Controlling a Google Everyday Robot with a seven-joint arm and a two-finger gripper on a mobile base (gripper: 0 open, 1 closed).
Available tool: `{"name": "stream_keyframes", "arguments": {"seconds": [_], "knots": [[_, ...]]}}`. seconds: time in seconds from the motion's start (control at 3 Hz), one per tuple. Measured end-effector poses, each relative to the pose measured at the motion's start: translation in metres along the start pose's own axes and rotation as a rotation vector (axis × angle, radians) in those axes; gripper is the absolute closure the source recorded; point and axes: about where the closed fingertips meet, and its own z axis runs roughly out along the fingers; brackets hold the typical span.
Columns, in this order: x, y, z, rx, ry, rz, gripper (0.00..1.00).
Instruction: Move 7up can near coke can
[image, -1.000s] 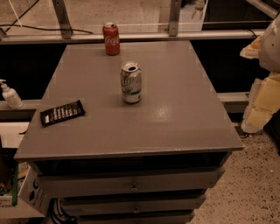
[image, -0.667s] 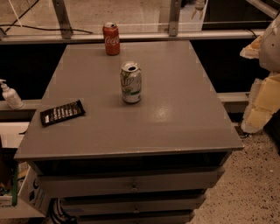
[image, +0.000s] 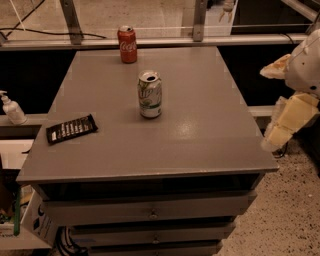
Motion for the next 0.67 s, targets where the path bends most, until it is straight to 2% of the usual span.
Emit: {"name": "stream_keyframes", "arguments": {"seconds": [0.33,0.67], "knots": [[-0.012,-0.014,0.037,-0.06,-0.161,0.015,0.0],[-0.033,-0.028,0.077,-0.129,-0.308,0.022,0.0]]}}
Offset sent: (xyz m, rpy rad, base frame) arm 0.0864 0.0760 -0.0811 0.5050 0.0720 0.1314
